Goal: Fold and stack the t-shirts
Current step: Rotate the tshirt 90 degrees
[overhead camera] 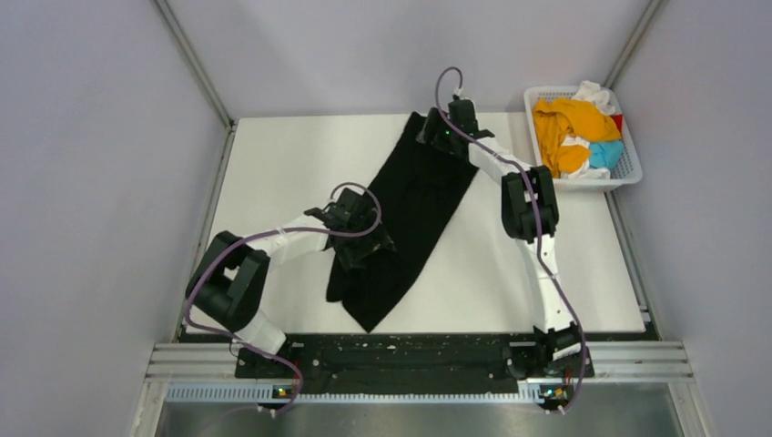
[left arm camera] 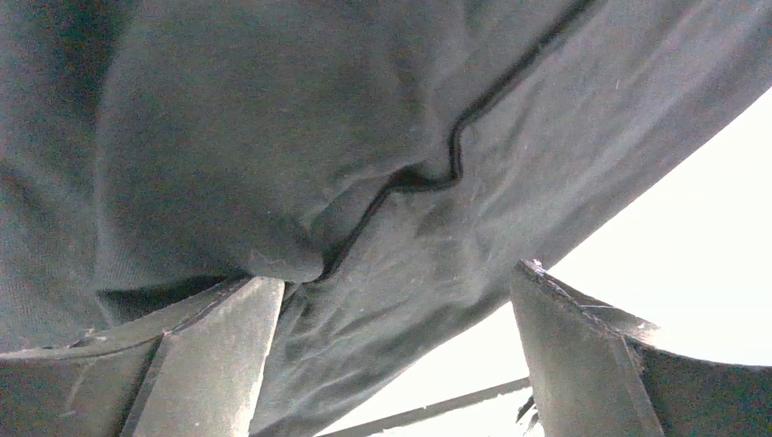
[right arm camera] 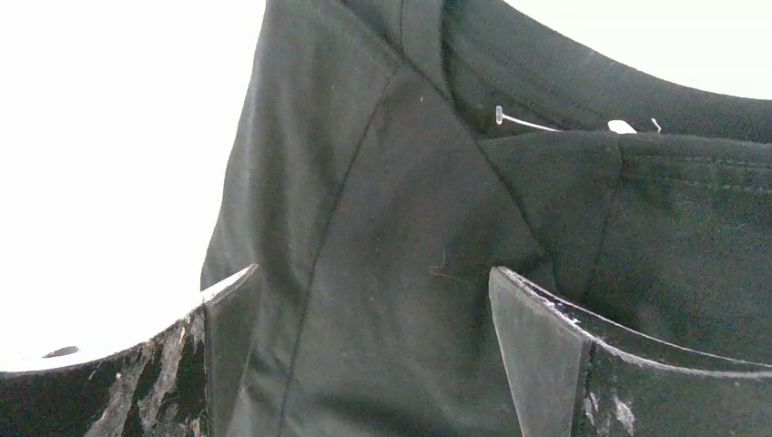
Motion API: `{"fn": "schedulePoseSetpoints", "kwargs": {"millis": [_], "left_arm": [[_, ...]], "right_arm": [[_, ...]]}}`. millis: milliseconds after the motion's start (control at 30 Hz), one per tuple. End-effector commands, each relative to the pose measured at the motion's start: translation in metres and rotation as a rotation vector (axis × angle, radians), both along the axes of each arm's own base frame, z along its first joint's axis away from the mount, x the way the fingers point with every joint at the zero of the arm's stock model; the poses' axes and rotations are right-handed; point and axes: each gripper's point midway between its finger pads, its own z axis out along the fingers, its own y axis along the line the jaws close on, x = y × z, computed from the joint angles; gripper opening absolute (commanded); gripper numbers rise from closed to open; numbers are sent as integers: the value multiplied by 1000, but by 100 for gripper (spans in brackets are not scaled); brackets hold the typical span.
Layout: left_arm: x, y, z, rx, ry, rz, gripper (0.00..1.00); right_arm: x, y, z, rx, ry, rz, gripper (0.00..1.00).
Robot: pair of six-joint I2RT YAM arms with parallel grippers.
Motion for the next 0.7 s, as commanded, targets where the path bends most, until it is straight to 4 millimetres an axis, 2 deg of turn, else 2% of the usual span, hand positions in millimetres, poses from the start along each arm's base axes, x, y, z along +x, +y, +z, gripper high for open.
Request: {"fn": "schedulePoseSetpoints", "kwargs": {"millis": [0,133,233,300,433,500,567,600,667], "left_arm": [[3,-34,3,-36,27,-18,99],[-5,-55,0,-44,39,-103,99],[-16,-62,2,-36,46,-163,99],[-23,-62,7,-15,30,-201,99],[-41,-40,26,77,-24,-219,99],[-51,-20,37,117,-52,-209,99],[-59,6,48,178,-95,-176,99],[-62,17,59,190,-129,-160,99],[-69,36,66,227,-166,-145,99]], "right_arm": [[11,70,-23,208,12,183,92],[29,110,-17,204,-118,262,93],[45,116,5,191,-224,237,95],[53,115,29,192,-293,227,97],[62,109,122,159,-484,225,99],[56,104,179,161,-562,223,99],[36,104,215,146,-568,280,99],[23,104,228,135,-557,307,99],[-6,100,231,70,-495,337,99]]}}
